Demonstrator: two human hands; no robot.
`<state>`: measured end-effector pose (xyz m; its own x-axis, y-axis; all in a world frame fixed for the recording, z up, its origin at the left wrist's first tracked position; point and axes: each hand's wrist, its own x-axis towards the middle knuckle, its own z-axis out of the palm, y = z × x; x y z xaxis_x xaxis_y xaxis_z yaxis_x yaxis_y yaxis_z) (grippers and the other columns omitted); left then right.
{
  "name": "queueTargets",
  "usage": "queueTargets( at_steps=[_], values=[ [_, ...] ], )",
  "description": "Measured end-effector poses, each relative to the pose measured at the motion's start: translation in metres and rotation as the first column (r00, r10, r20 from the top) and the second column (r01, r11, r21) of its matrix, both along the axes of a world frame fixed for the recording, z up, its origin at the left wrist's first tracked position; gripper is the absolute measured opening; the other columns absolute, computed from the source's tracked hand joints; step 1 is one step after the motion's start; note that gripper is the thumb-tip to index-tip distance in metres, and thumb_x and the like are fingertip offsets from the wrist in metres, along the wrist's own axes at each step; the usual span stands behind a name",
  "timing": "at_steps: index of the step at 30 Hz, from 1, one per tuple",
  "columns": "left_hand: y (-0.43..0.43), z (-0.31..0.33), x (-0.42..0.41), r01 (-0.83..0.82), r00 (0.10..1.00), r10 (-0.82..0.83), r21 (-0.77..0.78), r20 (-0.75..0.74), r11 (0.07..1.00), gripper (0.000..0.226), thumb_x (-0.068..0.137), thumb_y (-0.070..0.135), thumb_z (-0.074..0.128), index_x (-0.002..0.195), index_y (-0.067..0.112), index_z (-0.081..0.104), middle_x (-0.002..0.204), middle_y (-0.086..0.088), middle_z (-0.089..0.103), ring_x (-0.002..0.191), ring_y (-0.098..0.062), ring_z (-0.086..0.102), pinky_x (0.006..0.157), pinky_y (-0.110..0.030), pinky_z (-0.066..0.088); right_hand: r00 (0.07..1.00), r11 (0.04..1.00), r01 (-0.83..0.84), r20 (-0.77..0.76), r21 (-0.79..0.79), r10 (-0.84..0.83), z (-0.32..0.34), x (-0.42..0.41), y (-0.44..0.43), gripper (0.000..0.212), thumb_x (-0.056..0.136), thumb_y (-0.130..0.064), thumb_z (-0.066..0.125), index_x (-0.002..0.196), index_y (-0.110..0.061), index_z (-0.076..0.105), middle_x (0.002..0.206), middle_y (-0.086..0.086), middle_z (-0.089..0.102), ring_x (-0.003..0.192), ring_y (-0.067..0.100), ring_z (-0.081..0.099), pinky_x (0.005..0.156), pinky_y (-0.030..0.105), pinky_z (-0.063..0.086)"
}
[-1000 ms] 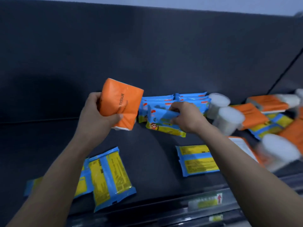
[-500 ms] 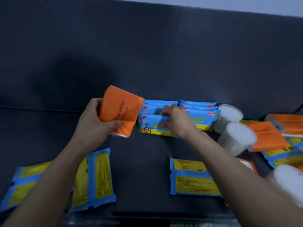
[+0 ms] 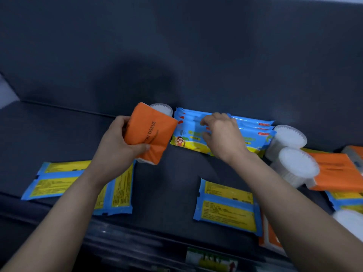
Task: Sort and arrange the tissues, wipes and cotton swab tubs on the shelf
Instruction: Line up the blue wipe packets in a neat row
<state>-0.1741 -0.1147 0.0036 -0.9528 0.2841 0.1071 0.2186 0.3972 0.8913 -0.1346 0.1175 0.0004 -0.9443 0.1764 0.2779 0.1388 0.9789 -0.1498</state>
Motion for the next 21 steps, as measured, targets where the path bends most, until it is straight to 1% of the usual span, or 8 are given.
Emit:
queueTargets(
  at_steps=[4,6,8,12,15,17,19,21],
  values=[
    [0.007,-0.002,0.013,0.005,1.000,-0.005,-0.002,0.001,1.000,0.059,0.072,0.009,0.076,0.119,0.022,0.044,0.109,0.002,0.056,0.091,-0.008,0.058,0.064,-0.019,0.044,0.988,0.993,-0.082,0.123,-0.082,0.092,0.002,0.025,0.001,0.029,0.087,-0.020,0.059,0.116,-0.014,0.059,0.121,0.008,0.060,0.115,0.028,0.049,0.097,0.036,0.039],
    [0.012,-0.004,0.018,0.037,0.999,-0.036,-0.013,0.016,0.999,0.057,0.072,0.008,0.076,0.117,0.022,0.044,0.106,0.004,0.056,0.089,-0.006,0.057,0.061,-0.017,0.043,0.979,0.990,-0.068,0.182,-0.124,0.090,-0.001,0.039,0.003,0.030,0.085,-0.023,0.062,0.114,-0.016,0.060,0.117,0.008,0.062,0.111,0.027,0.053,0.093,0.036,0.043],
    [0.016,-0.006,0.023,0.084,0.996,-0.084,-0.032,0.024,0.996,0.056,0.071,0.008,0.076,0.115,0.023,0.045,0.104,0.006,0.056,0.090,-0.006,0.056,0.063,-0.019,0.043,0.973,0.987,-0.024,0.222,-0.156,0.059,-0.003,0.054,0.004,0.031,0.083,-0.025,0.065,0.113,-0.017,0.061,0.114,0.007,0.064,0.107,0.027,0.056,0.090,0.036,0.046],
    [0.017,-0.011,0.027,0.177,0.983,-0.175,-0.047,0.051,0.983,0.056,0.068,0.007,0.078,0.112,0.023,0.046,0.104,0.003,0.058,0.092,-0.014,0.059,0.073,-0.030,0.049,0.952,0.986,0.071,0.306,-0.148,-0.023,-0.005,0.083,0.002,0.036,0.083,-0.027,0.066,0.117,-0.016,0.060,0.117,0.005,0.063,0.109,0.025,0.057,0.087,0.031,0.046],
    [0.014,-0.012,0.031,0.225,0.973,-0.222,-0.043,0.064,0.974,0.055,0.068,0.008,0.077,0.110,0.024,0.046,0.108,-0.001,0.059,0.095,-0.019,0.059,0.082,-0.040,0.050,0.944,0.976,0.141,0.318,-0.168,-0.082,-0.005,0.101,-0.005,0.036,0.083,-0.026,0.067,0.117,-0.016,0.061,0.117,0.006,0.064,0.109,0.024,0.057,0.087,0.031,0.046],
    [0.014,-0.012,0.033,0.255,0.966,-0.253,-0.039,0.055,0.966,0.053,0.069,0.009,0.077,0.107,0.025,0.046,0.105,0.002,0.058,0.093,-0.016,0.058,0.080,-0.035,0.049,0.940,0.968,0.195,0.311,-0.155,-0.140,-0.005,0.112,-0.009,0.037,0.083,-0.027,0.066,0.117,-0.016,0.061,0.118,0.007,0.063,0.110,0.026,0.056,0.089,0.033,0.046],
    [0.017,-0.010,0.036,0.313,0.949,-0.312,-0.015,0.045,0.950,0.052,0.070,0.008,0.076,0.107,0.026,0.044,0.098,0.010,0.056,0.088,-0.007,0.056,0.069,-0.022,0.045,0.925,0.956,0.273,0.302,-0.106,-0.230,-0.004,0.126,-0.011,0.039,0.084,-0.030,0.064,0.119,-0.016,0.059,0.120,0.009,0.060,0.112,0.029,0.054,0.090,0.036,0.045],
    [0.025,-0.008,0.042,0.375,0.926,-0.375,0.004,0.039,0.927,0.052,0.072,0.007,0.075,0.110,0.025,0.044,0.095,0.016,0.053,0.083,0.001,0.053,0.061,-0.016,0.039,0.884,0.923,0.384,0.302,-0.031,-0.358,-0.002,0.142,-0.012,0.043,0.084,-0.035,0.062,0.121,-0.015,0.056,0.123,0.011,0.055,0.115,0.032,0.049,0.091,0.038,0.042]
  ],
)
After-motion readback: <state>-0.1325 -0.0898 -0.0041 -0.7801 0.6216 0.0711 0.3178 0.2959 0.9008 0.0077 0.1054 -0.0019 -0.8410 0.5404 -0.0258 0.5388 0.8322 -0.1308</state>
